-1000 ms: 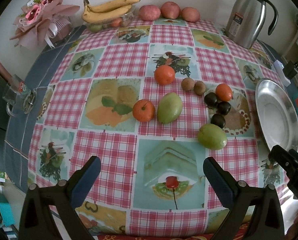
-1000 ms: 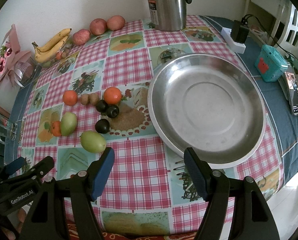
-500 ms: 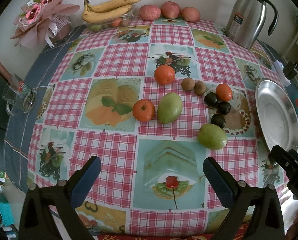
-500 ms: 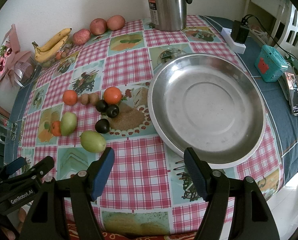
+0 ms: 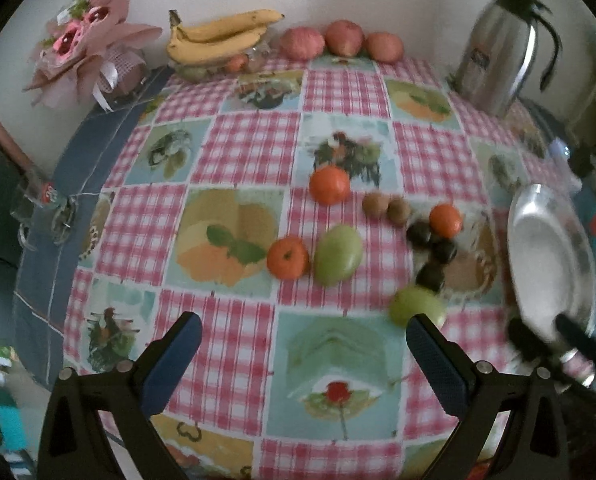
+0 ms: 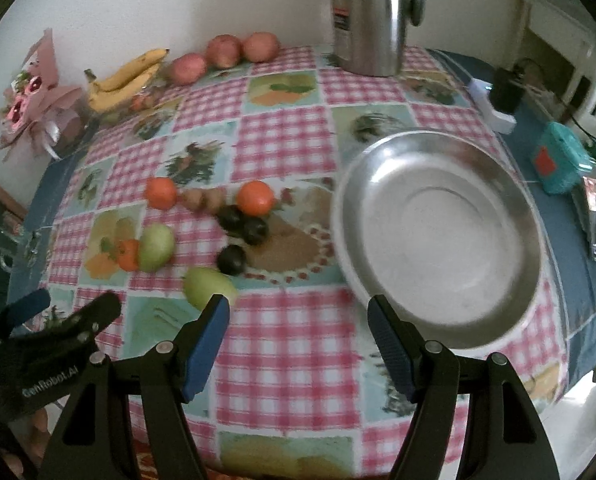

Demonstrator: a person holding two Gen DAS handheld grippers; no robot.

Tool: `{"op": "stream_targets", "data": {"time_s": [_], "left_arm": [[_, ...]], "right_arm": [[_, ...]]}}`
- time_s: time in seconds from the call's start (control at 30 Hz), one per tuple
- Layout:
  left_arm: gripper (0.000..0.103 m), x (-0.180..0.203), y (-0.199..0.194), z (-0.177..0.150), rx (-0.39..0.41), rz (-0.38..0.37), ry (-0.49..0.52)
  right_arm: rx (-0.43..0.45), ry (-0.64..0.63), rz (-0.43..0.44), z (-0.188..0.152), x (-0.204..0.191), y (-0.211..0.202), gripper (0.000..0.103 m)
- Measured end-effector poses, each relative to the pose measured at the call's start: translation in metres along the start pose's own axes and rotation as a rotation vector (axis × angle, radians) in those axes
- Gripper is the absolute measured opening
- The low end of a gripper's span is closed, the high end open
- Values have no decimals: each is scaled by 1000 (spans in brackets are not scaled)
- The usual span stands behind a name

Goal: Organize fruits
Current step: 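Move the right tool to the light-green fruit while the left tool approaches the orange tangerine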

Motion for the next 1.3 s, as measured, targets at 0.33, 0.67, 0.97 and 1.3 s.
{"op": "stream_targets", "data": {"time_s": [0.33,0.67,0.97,1.3], "left_arm": [[103,-8,-3,37,71,10,-72],[103,-18,33,45,24,41,-119],[103,-23,50,54,22,90,-65],[103,-36,59,52,-14,15,-95]], "right_arm": [[-54,21,-8,25,-19,16,73],[-164,30,-18,29,-36,60,73],[-191,55,-19,37,-46,78,73],[-205,51,-2,33,-60,84,73]]}}
Point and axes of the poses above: each gripper's, at about its wrist camera, not at the fingertips, and y roughly the way its jaws point, x to its right, z to its top, the point moved 2 cm from there along y, roughly the way its jaws point, and after that the axes turned 4 degrees about y, right-handed, at the moved point
